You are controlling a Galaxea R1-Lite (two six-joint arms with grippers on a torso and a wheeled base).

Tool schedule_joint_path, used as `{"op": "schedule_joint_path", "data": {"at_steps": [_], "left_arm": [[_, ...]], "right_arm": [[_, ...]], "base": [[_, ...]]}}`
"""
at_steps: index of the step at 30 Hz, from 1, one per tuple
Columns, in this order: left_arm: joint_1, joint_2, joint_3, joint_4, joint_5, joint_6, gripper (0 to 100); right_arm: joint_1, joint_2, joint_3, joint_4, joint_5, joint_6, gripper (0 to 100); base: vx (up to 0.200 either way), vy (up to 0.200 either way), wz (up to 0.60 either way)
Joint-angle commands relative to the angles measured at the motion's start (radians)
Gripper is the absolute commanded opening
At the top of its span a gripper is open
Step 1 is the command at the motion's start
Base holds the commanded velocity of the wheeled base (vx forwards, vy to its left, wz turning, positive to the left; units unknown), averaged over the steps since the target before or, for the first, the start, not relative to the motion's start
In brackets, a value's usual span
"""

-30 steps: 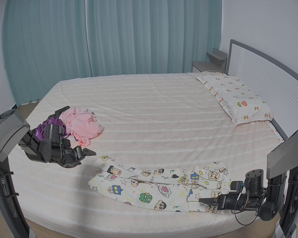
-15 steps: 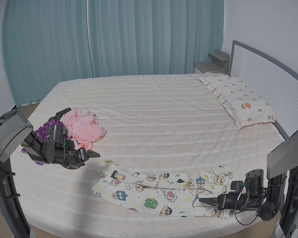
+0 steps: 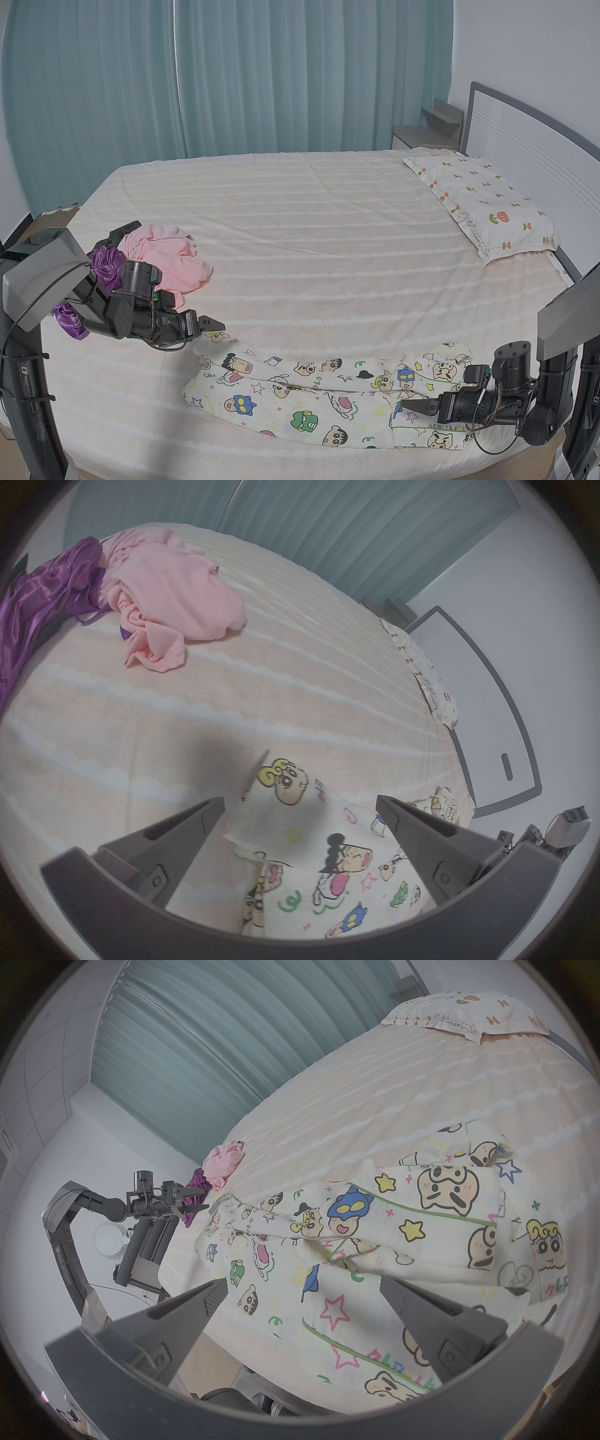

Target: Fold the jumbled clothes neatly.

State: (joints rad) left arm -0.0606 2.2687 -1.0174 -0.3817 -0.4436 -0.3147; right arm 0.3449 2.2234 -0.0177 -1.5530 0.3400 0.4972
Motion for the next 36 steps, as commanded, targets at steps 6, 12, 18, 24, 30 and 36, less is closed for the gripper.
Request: {"op": "schedule_joint_path", "data": {"at_steps": [6, 12, 18, 24, 30, 36], "left_arm": [[-0.007, 0.041, -0.015, 0.001, -0.004, -0.001, 100], [-0.019, 0.061, -0.015, 0.000, -0.004, 0.000, 0], [-0.021, 0.064, -0.012, -0.002, -0.003, 0.002, 0], [-0.015, 0.049, -0.006, -0.013, 0.010, -0.001, 0], [-0.018, 0.006, -0.006, -0.028, 0.010, -0.007, 0], [-0.022, -0.035, -0.021, -0.057, 0.010, -0.046, 0]], "right_arm": [[-0.001, 0.002, 0.018, -0.018, 0.001, 0.000, 100], [-0.001, 0.005, 0.018, -0.018, 0.001, 0.000, 100], [-0.001, 0.005, 0.018, -0.018, 0.001, 0.001, 100], [-0.001, 0.005, 0.018, -0.018, 0.001, 0.001, 100], [-0.001, 0.005, 0.018, -0.018, 0.001, 0.001, 100], [0.000, 0.005, 0.018, -0.018, 0.001, 0.001, 100]], "base": [[0.000, 0.000, 0.00], [0.000, 0.000, 0.00], [0.000, 0.000, 0.00], [0.000, 0.000, 0.00], [0.000, 0.000, 0.00], [0.000, 0.000, 0.00]]}}
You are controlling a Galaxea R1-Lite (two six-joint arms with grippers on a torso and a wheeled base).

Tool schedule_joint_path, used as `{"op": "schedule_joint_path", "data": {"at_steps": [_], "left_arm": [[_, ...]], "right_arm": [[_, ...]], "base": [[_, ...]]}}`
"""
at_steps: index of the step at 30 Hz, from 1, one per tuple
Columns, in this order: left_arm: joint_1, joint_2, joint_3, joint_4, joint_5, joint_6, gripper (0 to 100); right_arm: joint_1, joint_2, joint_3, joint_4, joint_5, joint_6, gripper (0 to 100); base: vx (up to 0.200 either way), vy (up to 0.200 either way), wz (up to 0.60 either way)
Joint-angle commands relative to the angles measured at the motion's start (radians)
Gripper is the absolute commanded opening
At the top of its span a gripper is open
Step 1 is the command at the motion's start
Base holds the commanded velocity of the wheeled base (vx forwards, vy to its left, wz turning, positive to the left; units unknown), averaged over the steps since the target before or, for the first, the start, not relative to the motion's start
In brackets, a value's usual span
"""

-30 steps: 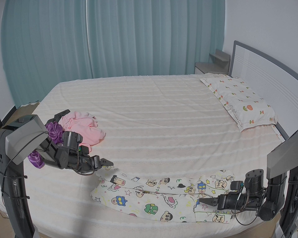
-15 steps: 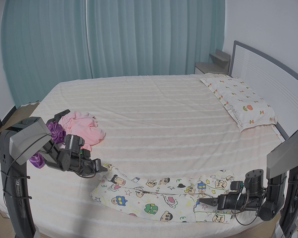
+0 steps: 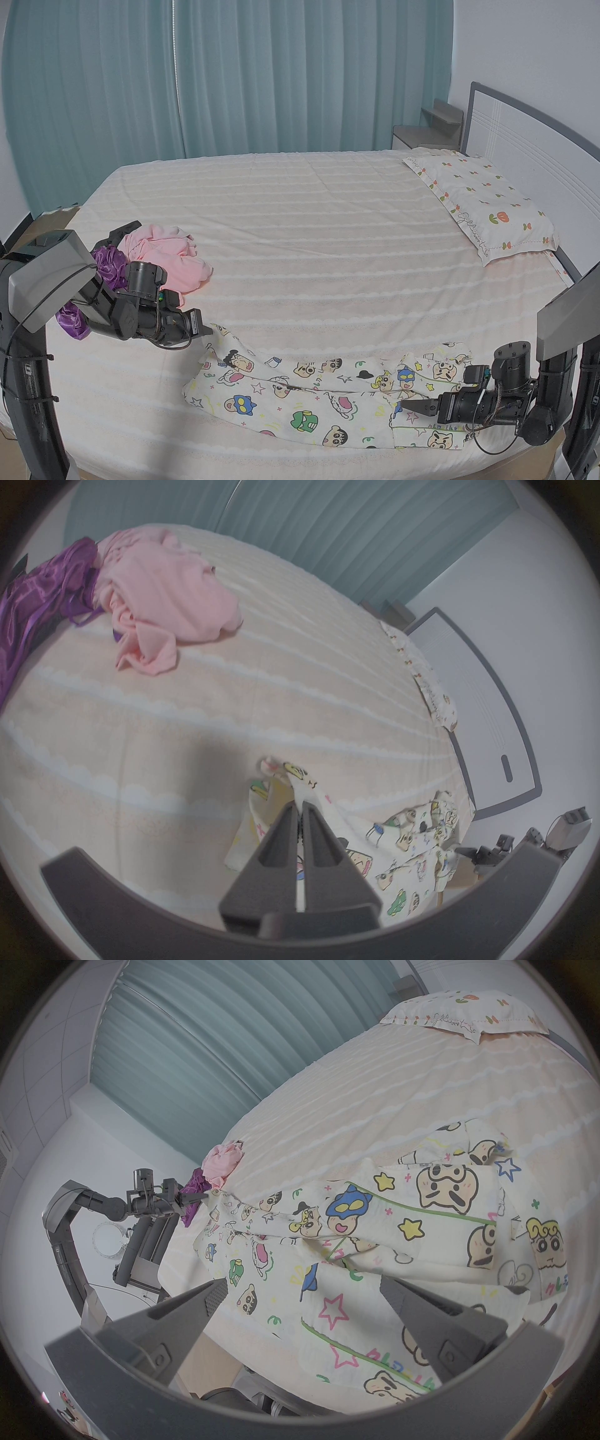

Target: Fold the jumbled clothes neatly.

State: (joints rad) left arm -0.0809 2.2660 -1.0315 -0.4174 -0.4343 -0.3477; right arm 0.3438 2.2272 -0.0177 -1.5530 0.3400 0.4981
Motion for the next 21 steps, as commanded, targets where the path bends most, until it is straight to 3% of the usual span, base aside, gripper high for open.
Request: {"op": "schedule_joint_path", "data": {"at_steps": [1, 9, 17, 21], "left_arm": [[-0.004, -0.031, -0.007, -0.043, 0.000, -0.019, 0], [-0.005, 0.046, 0.008, -0.305, 0.083, -0.096, 0], [-0.002, 0.029, 0.133, -0.388, 0.069, -0.116, 0], [0.018, -0.023, 0.214, -0.434, 0.025, -0.114, 0]], "right_arm": [[0.001, 0.002, 0.018, -0.018, 0.001, 0.000, 100], [0.001, 0.002, 0.018, -0.018, 0.001, -0.001, 100], [0.001, 0.006, 0.018, -0.018, 0.001, -0.001, 100], [0.001, 0.005, 0.018, -0.018, 0.001, -0.001, 100]], "base": [[0.000, 0.000, 0.00], [0.000, 0.000, 0.00], [0.000, 0.000, 0.00], [0.000, 0.000, 0.00]]}}
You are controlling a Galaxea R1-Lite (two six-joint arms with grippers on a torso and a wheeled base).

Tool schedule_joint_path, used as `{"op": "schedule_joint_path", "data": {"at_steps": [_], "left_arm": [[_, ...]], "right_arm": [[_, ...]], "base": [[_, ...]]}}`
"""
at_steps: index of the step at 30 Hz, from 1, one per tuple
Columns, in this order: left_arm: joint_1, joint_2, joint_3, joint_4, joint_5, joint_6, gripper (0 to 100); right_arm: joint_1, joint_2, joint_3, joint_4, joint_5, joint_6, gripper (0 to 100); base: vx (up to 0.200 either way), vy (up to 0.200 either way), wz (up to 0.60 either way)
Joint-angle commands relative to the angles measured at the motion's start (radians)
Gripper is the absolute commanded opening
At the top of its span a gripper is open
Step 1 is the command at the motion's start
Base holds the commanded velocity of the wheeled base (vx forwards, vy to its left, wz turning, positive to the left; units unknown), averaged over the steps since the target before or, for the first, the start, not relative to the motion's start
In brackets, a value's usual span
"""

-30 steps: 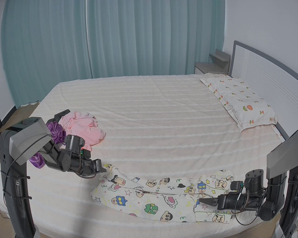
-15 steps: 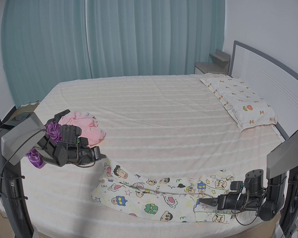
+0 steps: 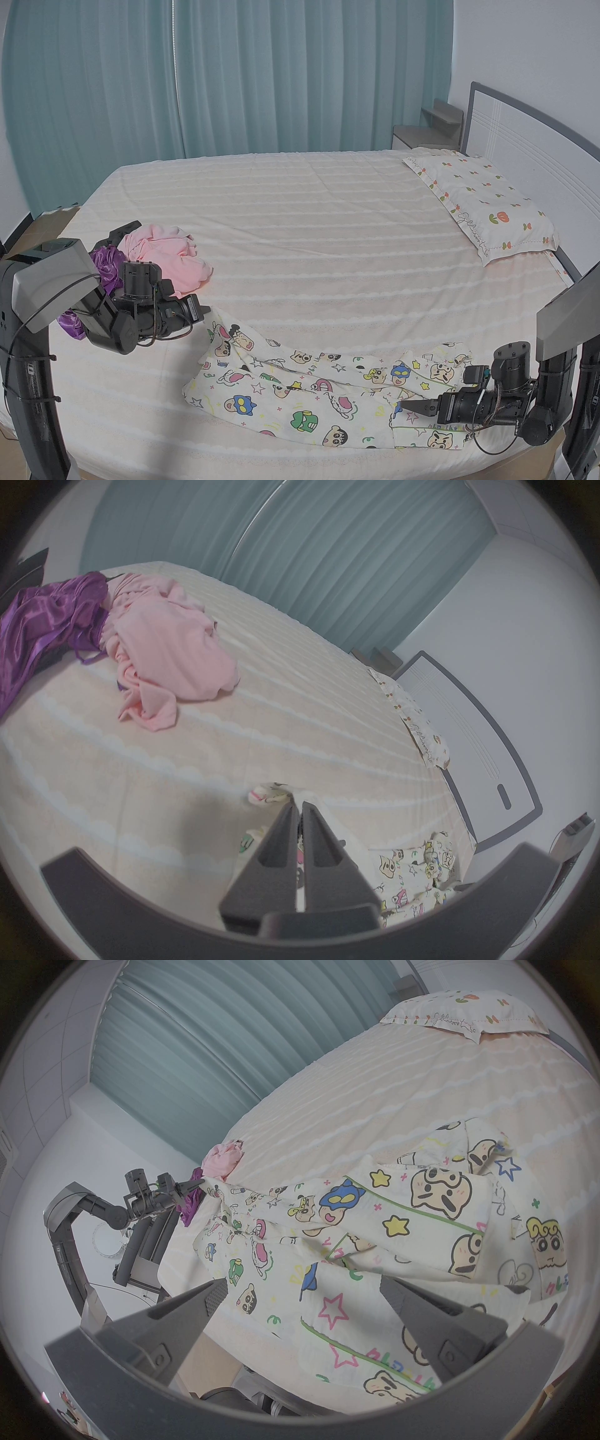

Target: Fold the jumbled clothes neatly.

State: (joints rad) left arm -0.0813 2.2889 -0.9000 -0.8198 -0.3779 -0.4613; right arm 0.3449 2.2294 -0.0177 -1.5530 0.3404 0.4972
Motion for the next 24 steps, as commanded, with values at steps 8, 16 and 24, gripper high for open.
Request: {"op": "schedule_joint_path", "data": {"at_steps": [8, 16, 24], "left_arm": [[0.084, -0.121, 0.173, -0.042, -0.087, 0.004, 0], [0.123, -0.109, 0.247, -0.024, -0.121, 0.136, 0], [0.101, -0.016, 0.288, 0.036, -0.110, 0.335, 0]], "right_arm": [[0.002, 0.001, 0.018, -0.018, 0.000, 0.000, 100], [0.006, 0.001, 0.018, -0.018, 0.000, 0.000, 100], [0.006, 0.001, 0.018, -0.018, 0.000, 0.000, 100]], "base": [[0.000, 0.000, 0.00], [0.000, 0.000, 0.00], [0.000, 0.000, 0.00]]}}
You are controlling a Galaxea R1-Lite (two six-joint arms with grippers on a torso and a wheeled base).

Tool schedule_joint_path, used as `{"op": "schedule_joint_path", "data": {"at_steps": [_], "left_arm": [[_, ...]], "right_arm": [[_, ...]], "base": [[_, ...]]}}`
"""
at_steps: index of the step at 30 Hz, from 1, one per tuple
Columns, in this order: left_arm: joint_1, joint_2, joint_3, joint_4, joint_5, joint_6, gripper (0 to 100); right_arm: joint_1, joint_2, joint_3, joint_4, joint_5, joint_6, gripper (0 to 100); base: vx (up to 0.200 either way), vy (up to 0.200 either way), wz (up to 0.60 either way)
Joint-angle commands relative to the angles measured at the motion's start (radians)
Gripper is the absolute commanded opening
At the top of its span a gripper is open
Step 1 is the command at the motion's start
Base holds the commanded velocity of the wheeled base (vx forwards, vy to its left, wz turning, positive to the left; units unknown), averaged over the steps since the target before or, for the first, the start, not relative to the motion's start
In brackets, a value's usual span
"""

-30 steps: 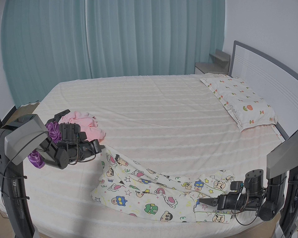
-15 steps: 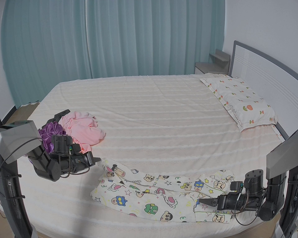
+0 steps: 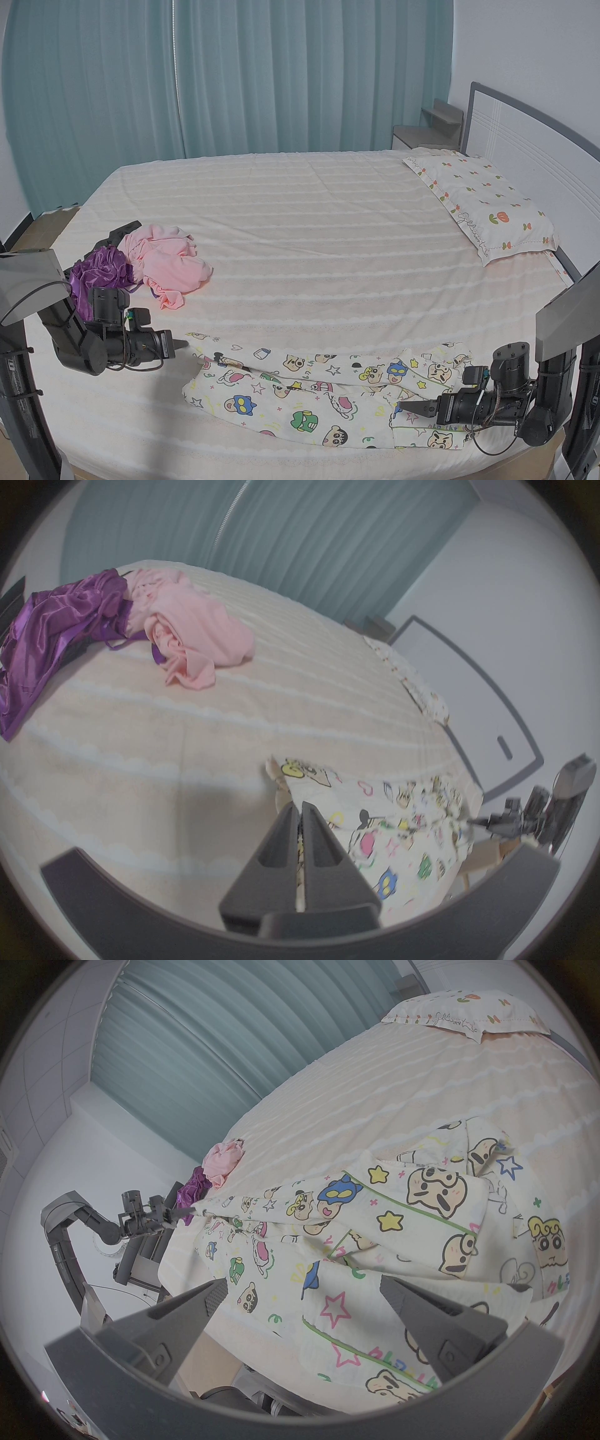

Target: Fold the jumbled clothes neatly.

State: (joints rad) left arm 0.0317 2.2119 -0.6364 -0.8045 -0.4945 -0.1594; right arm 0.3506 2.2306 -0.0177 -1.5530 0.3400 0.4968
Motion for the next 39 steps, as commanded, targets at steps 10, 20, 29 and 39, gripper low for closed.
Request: {"op": "schedule_joint_path", "data": {"at_steps": [10, 20, 29, 39], "left_arm": [[-0.012, 0.088, 0.014, 0.030, 0.062, 0.040, 100], [-0.013, -0.014, 0.027, 0.039, 0.043, -0.094, 100], [0.030, -0.116, 0.021, 0.151, -0.078, -0.098, 100], [0.033, -0.112, -0.091, 0.241, -0.081, -0.121, 100]], "right_arm": [[0.008, -0.002, 0.018, -0.018, 0.001, 0.000, 100], [0.010, -0.002, 0.018, -0.018, 0.001, 0.000, 100], [0.008, -0.005, 0.018, -0.018, 0.001, 0.000, 100], [0.008, -0.005, 0.018, -0.018, 0.001, 0.000, 100]], "base": [[0.000, 0.000, 0.00], [0.000, 0.000, 0.00], [0.000, 0.000, 0.00], [0.000, 0.000, 0.00]]}}
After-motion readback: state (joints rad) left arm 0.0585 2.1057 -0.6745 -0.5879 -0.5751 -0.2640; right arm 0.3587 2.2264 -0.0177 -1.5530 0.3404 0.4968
